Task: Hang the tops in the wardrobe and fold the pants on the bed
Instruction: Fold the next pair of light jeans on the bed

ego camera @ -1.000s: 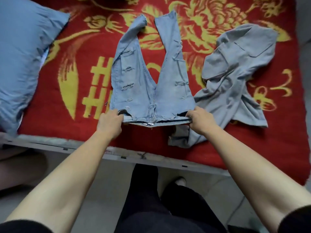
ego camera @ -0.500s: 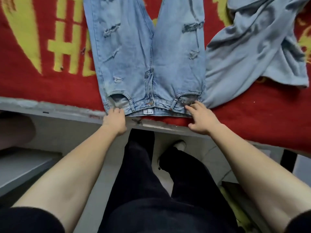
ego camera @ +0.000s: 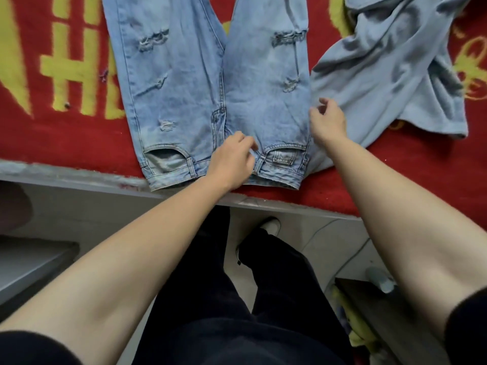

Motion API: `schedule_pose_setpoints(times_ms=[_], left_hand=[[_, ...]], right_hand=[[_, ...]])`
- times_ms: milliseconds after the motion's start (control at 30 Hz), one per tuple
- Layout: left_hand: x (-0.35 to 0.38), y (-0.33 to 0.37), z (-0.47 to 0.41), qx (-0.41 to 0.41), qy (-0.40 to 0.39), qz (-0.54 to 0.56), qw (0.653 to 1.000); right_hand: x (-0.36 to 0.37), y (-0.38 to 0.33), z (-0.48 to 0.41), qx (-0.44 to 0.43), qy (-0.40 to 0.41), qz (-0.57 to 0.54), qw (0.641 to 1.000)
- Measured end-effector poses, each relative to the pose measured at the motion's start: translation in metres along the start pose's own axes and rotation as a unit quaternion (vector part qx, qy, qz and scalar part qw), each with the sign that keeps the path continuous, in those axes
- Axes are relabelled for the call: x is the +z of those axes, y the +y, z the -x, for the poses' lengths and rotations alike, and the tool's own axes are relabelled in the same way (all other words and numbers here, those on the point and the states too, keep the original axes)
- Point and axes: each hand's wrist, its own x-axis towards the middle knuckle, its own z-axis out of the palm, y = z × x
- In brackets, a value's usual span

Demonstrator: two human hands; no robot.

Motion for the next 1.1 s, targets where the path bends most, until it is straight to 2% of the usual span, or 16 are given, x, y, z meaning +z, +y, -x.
schedule_pose_setpoints(times_ms=[100, 200, 267, 400, 600, 767, 833, 933, 1033, 1100], left_hand=[[0.034, 0.024, -0.003, 0.024, -0.024, -0.003, 0.999], [0.060, 0.036, -0.006, 0.037, -0.079, -0.149, 0.985], [0.068, 0.036, -0.007, 0.060, -0.077, -0.207, 0.973], [0.062, 0.030, -0.008, 0.109, -0.071, -0.218, 0.967], [0.055, 0.033, 0.000, 0.139, -0.079, -0.178, 0.971], [0.072, 0.026, 0.006, 0.110, -0.088, -0.204, 0.969], [0.076, 0.025, 0.005, 0.088, -0.075, -0.183, 0.976], [0.071, 0.026, 0.004, 0.058, -0.033, -0.087, 0.994], [0.053, 0.017, 0.007, 0.008, 0.016, 0.042, 0.999], [0.036, 0.005, 0.013, -0.047, 0.035, 0.133, 0.989]], right_hand=[[0.004, 0.003, -0.029, 0.020, -0.033, -0.038, 0.999], [0.008, 0.012, -0.044, 0.017, -0.059, -0.050, 0.997], [0.010, 0.018, -0.048, 0.011, -0.065, -0.061, 0.996], [0.008, 0.018, -0.049, -0.016, -0.076, -0.052, 0.996], [0.005, 0.017, -0.045, 0.001, -0.085, -0.039, 0.996], [0.006, 0.019, -0.040, 0.014, -0.104, -0.065, 0.992], [0.002, 0.017, -0.035, 0.038, -0.112, -0.115, 0.986], [-0.010, 0.005, -0.024, 0.077, -0.145, -0.192, 0.967], [-0.019, -0.026, -0.010, 0.067, -0.180, -0.270, 0.944], [-0.013, -0.058, -0.003, 0.045, -0.167, -0.282, 0.944]])
